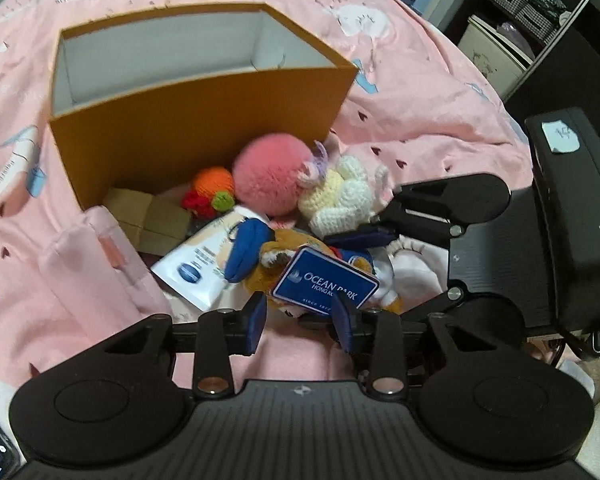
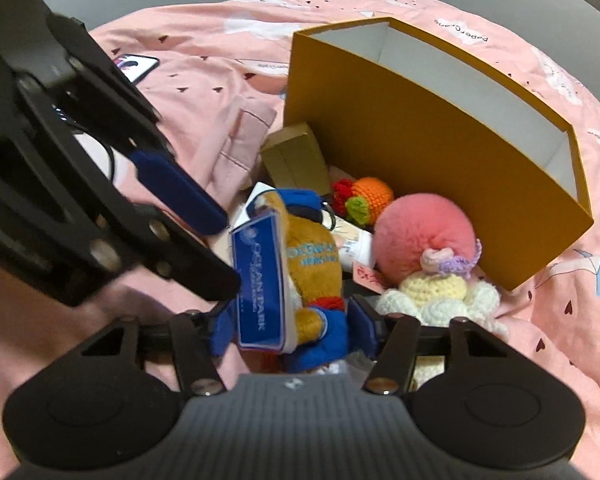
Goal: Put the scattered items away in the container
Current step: 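Grasp the bear keychain with the left tool while the right tool grasps the crocheted bunny, then carry the bear keychain and crocheted bunny over the box with both tools, then open both tools to drop the bear and bunny into the box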
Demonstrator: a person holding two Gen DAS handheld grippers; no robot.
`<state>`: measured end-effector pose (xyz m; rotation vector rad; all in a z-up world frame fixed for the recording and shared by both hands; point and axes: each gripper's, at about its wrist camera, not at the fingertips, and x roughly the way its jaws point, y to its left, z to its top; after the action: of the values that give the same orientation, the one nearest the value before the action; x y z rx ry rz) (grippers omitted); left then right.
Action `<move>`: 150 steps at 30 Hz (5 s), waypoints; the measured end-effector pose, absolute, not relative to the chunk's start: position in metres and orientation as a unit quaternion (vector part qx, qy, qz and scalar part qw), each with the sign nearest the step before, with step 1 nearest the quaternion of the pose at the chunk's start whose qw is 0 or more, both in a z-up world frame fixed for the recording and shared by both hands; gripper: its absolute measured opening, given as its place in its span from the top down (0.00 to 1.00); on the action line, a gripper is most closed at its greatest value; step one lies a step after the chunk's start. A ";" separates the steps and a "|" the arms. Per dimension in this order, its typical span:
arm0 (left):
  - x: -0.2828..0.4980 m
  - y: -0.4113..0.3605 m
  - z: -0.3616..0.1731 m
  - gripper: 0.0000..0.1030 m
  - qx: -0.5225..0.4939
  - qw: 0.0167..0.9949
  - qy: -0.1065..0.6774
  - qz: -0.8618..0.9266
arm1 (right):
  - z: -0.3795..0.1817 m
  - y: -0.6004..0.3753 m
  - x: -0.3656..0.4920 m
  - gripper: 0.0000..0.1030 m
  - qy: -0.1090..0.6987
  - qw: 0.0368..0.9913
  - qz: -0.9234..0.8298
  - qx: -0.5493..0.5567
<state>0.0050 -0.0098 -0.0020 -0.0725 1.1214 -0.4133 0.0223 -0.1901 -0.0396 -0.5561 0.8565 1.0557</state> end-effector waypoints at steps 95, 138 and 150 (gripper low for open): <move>0.062 0.000 0.053 0.41 -0.108 0.893 0.406 -0.164 | 0.074 -0.262 0.108 0.57 0.305 0.875 0.374 -0.022; 0.209 0.019 -0.020 0.41 0.148 0.768 0.622 -0.043 | -0.073 -0.111 0.243 0.65 0.564 0.749 0.343 0.056; 0.202 0.021 -0.018 0.37 0.148 0.778 0.608 -0.062 | -0.069 -0.108 0.243 0.60 0.559 0.756 0.338 0.036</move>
<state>0.2022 0.0212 -0.0176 0.3211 1.3144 -0.1331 0.2427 -0.1076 -0.0692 0.0783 1.2187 0.7378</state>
